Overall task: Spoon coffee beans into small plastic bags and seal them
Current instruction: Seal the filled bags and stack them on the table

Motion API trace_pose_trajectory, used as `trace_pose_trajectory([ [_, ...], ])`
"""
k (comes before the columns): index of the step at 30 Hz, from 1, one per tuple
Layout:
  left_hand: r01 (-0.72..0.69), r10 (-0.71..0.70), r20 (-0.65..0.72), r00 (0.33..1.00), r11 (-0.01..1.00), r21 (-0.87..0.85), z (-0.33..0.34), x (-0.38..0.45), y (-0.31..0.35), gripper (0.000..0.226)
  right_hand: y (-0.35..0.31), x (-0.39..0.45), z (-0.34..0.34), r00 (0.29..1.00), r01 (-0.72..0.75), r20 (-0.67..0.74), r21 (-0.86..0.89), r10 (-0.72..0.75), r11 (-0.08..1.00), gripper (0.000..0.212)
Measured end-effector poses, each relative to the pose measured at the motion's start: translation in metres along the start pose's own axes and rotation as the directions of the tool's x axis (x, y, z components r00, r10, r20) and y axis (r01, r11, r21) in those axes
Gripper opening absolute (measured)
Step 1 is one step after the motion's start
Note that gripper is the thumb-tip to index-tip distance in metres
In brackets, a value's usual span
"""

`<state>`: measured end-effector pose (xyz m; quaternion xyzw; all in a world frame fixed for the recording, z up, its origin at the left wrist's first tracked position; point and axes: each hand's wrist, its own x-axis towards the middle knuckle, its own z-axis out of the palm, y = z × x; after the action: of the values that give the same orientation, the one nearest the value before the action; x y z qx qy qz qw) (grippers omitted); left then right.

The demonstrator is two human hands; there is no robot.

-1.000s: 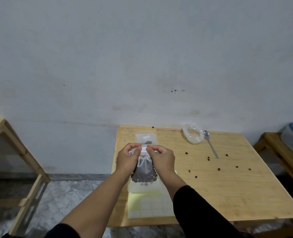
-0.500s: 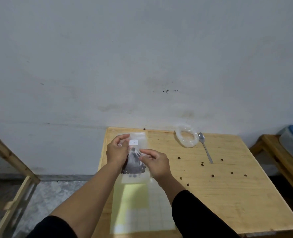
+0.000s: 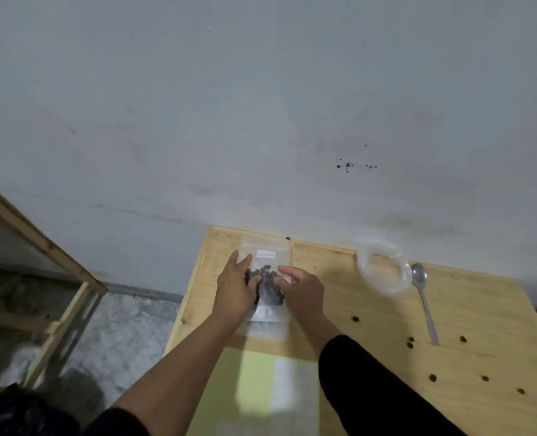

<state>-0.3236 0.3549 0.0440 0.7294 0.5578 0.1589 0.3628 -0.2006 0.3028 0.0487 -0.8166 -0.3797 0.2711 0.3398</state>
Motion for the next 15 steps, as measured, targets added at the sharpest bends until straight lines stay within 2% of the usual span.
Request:
trace_pose_trajectory([
  [5,-0.032,0.026,0.054,0.998,0.992,0.118,0.009,-0.003,-0.007,0.047,0.012,0.006,0.013,0.992,0.125,0.052,-0.216,-0.117,0.968,0.024],
  [8,-0.094,0.066,0.116,0.991,0.963,0.253,0.013,-0.006,-0.009,0.047,0.018,0.002,0.017,0.982,0.190,0.061,-0.265,-0.180,0.945,0.022],
  [13,-0.183,0.111,0.179,0.977,0.871,0.456,0.009,-0.009,-0.008,0.050,0.016,-0.010,0.022,0.950,0.287,0.018,-0.445,-0.312,0.848,0.039],
  [15,-0.214,0.137,0.189,0.972,0.849,0.483,0.004,-0.014,-0.003,0.050,0.018,-0.014,0.023,0.937,0.329,0.059,-0.486,-0.345,0.810,0.047],
])
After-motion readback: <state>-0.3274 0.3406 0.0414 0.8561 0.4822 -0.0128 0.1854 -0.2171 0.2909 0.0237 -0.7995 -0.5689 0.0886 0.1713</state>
